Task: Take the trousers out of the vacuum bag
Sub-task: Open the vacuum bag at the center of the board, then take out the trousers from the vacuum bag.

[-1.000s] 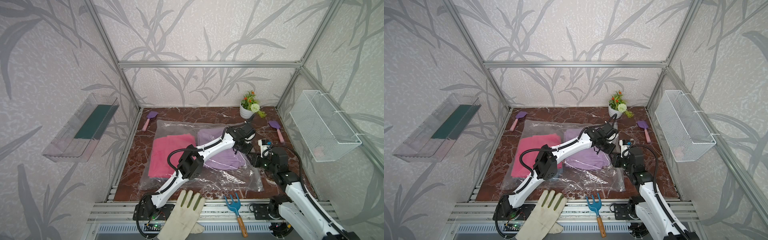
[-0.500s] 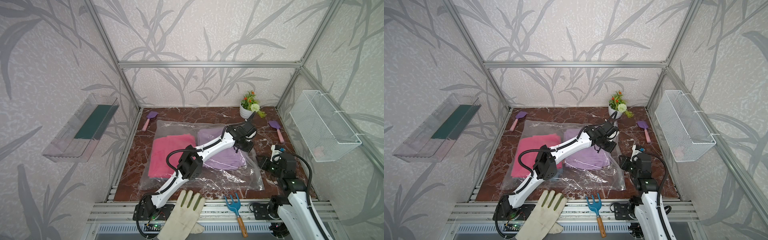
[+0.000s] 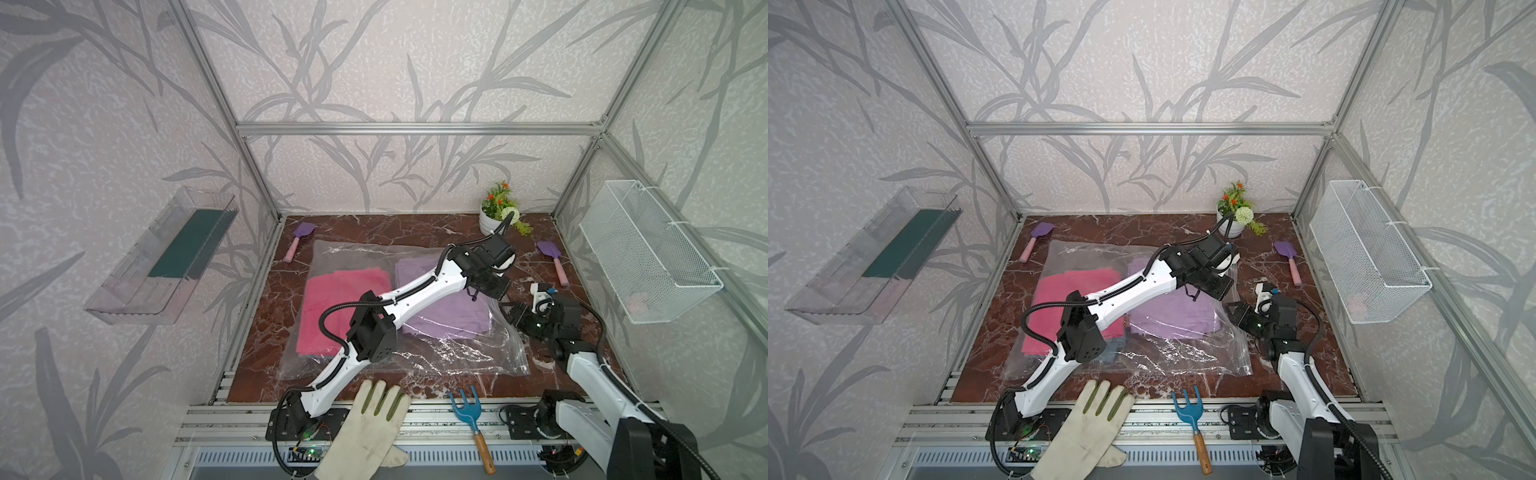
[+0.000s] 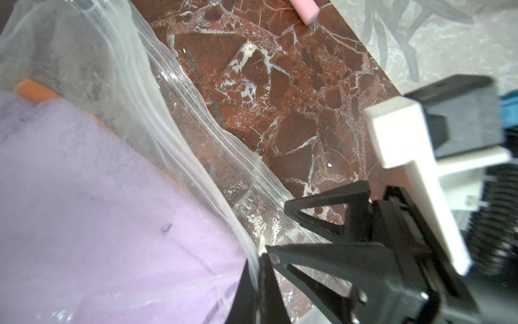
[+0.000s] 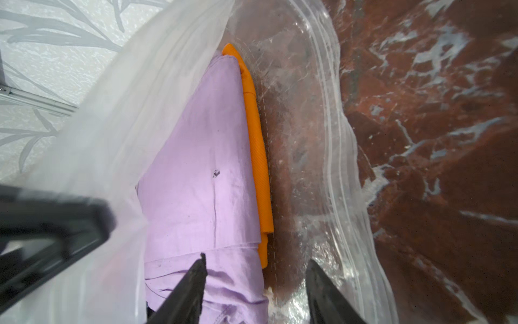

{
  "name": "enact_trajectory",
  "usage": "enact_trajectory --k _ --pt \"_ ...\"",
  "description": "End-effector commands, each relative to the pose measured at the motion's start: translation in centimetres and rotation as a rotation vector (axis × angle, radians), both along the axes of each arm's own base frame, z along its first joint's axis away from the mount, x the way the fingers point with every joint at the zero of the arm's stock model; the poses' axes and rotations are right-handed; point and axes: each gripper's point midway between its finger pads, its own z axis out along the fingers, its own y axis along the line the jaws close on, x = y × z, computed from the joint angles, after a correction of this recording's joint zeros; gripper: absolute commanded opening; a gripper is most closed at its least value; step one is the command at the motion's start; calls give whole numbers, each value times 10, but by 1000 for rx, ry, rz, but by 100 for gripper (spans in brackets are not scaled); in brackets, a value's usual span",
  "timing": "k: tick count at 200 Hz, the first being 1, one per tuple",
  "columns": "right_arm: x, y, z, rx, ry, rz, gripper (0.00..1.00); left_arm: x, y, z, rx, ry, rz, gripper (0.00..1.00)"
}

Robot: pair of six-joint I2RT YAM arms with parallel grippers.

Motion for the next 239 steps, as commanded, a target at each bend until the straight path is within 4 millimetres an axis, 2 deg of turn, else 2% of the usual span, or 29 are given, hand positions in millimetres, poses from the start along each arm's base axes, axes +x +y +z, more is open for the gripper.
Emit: enact_trajectory --k 1,49,99,135,164,200,239 --pt "16 9 18 66 -87 52 58 -20 2 37 -32 -45 -46 0" --pt "32 18 4 143 -56 93 60 -32 5 33 -27 -39 -67 0" --pt "53 29 -3 204 -51 152 60 -34 5 29 -34 -31 -67 0" --pt "57 49 -12 227 -36 207 58 -33 4 29 -36 -34 -67 0" --pt "58 58 -20 241 -20 232 56 -33 3 30 -37 -37 -68 0" --pt "63 66 -13 263 -73 253 50 -33 3 25 -33 -30 -67 0" --pt "63 71 -5 254 -104 262 48 -34 2 24 -34 -27 -69 0"
